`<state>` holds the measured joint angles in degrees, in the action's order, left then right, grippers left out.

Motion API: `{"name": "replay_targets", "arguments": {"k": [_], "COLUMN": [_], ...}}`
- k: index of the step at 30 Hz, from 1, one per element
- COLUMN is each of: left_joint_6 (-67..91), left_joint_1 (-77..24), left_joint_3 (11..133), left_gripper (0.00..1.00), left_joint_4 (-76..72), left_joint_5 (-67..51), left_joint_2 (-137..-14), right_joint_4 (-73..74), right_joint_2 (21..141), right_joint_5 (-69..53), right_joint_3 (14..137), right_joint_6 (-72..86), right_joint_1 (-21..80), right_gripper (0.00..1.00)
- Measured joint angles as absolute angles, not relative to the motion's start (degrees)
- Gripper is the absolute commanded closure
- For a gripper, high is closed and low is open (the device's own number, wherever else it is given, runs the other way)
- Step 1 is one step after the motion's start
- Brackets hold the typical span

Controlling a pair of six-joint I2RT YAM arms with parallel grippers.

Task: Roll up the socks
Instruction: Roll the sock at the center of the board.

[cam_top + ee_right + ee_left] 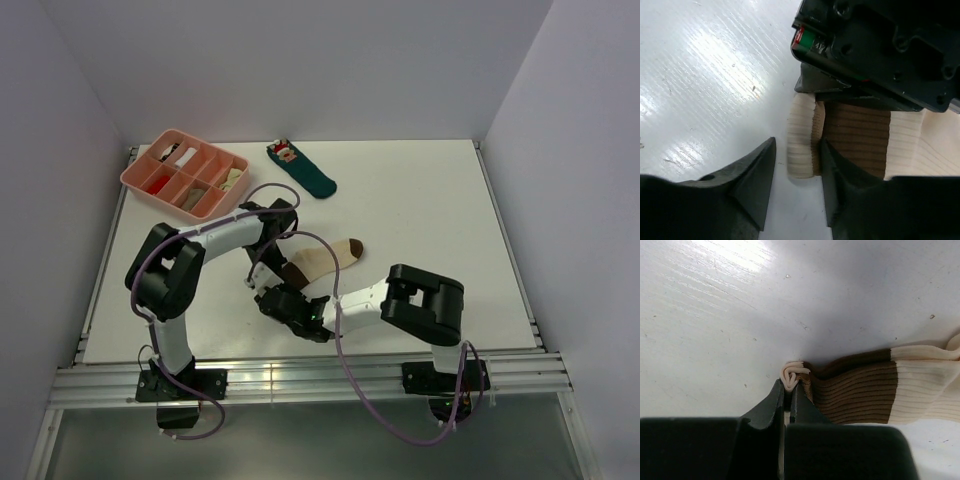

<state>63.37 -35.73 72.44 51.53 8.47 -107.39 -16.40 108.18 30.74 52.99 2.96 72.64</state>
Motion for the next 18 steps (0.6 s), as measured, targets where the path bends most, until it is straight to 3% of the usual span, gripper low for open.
{"name": "replay_targets", "arguments": {"k": [2, 7, 12, 13, 15, 18], "left_joint_6": [63.1, 62.5, 62.0, 62.0, 61.7, 61.7], "left_joint_1": [-35.7, -35.7, -35.7, -35.7, -35.6, -34.6], "left_joint_3": [72.4, 72.2, 68.1, 67.0, 65.0, 62.8], "left_gripper": [0.99, 0.97, 0.81, 0.70, 0.58, 0.52], "left_joint_4": [51.5, 51.1, 47.3, 46.6, 45.8, 44.8], "left_joint_5": [8.4, 8.3, 8.5, 8.6, 9.0, 9.4], "left_joint_2": [-107.4, -107.2, -103.7, -102.6, -100.6, -97.6], "right_joint_4": [-16.8, -17.6, -18.9, -19.1, -19.8, -21.1], "right_joint_2": [108.8, 109.7, 109.3, 108.9, 107.8, 105.7], "right_joint_5": [31.8, 33.5, 32.7, 31.7, 28.9, 23.4], "right_joint_3": [53.3, 53.3, 52.3, 51.8, 50.7, 48.5], "right_joint_6": [2.8, 2.9, 3.8, 4.3, 5.7, 8.6], "right_joint_1": [72.8, 72.9, 72.9, 72.7, 72.0, 69.6], "right_gripper": [0.62, 1.00, 1.00, 1.00, 1.00, 1.00]}}
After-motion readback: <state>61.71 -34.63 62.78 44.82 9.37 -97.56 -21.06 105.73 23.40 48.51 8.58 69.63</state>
